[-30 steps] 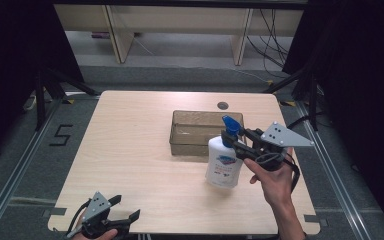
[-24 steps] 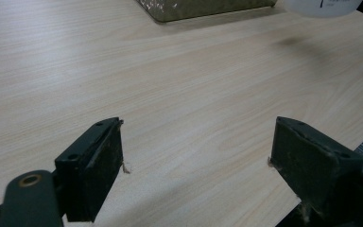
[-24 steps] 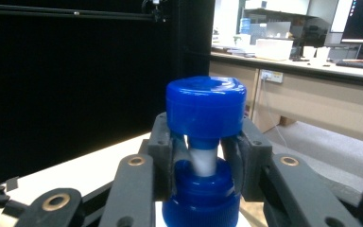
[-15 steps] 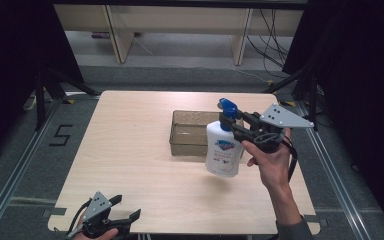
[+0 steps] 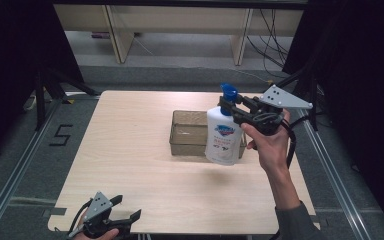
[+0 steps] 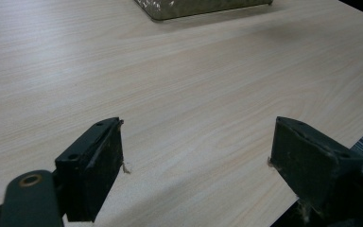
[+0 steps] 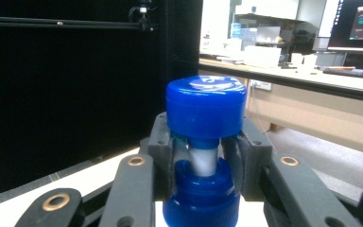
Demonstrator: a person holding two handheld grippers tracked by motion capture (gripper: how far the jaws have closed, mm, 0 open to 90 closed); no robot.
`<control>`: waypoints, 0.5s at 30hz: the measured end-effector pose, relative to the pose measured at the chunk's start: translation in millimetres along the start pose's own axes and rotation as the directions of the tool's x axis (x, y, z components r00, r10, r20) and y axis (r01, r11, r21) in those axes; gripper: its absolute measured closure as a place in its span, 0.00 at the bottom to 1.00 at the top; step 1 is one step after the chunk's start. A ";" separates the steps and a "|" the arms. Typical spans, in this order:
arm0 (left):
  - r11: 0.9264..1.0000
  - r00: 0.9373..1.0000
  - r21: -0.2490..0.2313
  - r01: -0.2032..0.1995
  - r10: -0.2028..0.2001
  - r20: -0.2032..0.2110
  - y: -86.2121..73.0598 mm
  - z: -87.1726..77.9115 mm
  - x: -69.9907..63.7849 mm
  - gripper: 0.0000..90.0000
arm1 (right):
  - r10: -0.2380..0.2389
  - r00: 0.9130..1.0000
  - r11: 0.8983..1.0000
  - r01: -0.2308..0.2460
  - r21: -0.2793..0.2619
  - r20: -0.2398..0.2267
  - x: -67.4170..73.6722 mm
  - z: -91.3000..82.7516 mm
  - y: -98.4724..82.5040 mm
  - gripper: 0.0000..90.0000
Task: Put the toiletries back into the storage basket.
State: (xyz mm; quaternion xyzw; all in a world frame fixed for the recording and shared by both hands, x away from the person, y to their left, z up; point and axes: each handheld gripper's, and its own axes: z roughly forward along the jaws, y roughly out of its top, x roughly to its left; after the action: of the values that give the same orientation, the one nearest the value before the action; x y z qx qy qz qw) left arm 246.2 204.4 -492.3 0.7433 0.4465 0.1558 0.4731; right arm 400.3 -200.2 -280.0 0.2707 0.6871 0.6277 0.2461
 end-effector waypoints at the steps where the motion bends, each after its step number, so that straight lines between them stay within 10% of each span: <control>1: 1.000 1.000 0.000 -0.001 0.001 0.000 0.0 -0.1 0.0 0.19 | -0.007 1.000 1.000 0.007 -0.003 0.006 -1.5 0.6 0.9 0.73; 15: 1.000 1.000 0.010 -0.007 0.007 -0.007 -0.4 -0.2 -1.1 0.19 | 0.030 0.998 1.000 -0.029 -0.009 0.057 -29.2 11.9 9.5 0.73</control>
State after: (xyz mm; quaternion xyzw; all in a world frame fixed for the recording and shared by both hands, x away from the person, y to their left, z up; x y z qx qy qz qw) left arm 245.3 203.7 -492.3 0.7466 0.4463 0.1582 0.4673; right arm 430.4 -210.8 -271.7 0.2979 0.6731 0.6260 0.2575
